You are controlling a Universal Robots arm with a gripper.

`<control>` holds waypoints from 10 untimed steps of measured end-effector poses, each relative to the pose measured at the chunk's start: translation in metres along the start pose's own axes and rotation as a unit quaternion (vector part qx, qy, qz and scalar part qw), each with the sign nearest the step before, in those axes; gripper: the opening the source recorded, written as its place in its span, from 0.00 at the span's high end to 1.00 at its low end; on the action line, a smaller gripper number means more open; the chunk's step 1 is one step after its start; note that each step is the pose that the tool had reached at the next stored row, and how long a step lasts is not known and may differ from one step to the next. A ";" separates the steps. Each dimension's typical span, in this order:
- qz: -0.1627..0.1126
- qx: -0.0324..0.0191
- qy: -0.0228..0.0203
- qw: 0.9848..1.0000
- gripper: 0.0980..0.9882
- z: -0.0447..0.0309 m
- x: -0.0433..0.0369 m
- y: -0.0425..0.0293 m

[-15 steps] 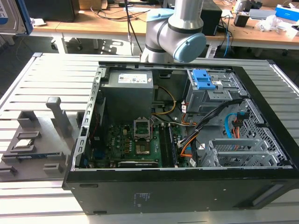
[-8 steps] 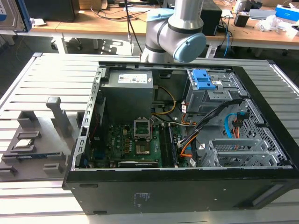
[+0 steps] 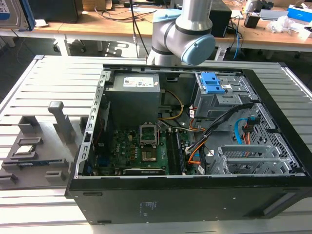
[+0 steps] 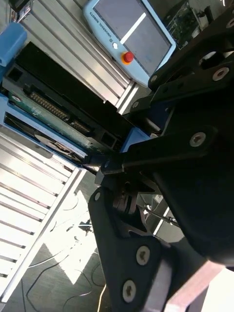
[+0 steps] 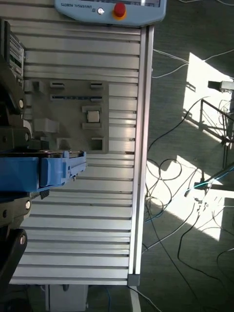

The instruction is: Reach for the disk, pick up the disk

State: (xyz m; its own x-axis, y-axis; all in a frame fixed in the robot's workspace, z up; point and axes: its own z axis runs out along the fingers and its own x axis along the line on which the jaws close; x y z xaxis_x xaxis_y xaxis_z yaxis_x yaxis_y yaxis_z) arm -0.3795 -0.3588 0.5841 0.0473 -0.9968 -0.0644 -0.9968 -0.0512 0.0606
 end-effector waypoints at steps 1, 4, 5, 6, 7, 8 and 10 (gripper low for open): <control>-0.008 -0.001 0.000 1.000 0.70 0.0000 0.0001 -0.0018; -0.014 -0.001 0.002 1.000 0.70 0.0013 0.0006 -0.0106; -0.015 -0.001 0.002 1.000 0.70 0.0016 0.0008 -0.0152; -0.016 -0.001 0.002 1.000 0.70 0.0018 0.0010 -0.0199; -0.016 -0.001 0.002 1.000 0.70 0.0017 0.0012 -0.0260; -0.016 -0.001 0.002 1.000 0.70 0.0019 0.0014 -0.0304; -0.017 -0.001 0.002 1.000 0.70 0.0016 0.0018 -0.0396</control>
State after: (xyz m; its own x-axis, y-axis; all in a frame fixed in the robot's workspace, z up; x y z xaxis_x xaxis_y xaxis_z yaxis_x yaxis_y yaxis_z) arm -0.3400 -0.3585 0.5799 0.0809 -0.9948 -0.0625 -0.9945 -0.0847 0.0612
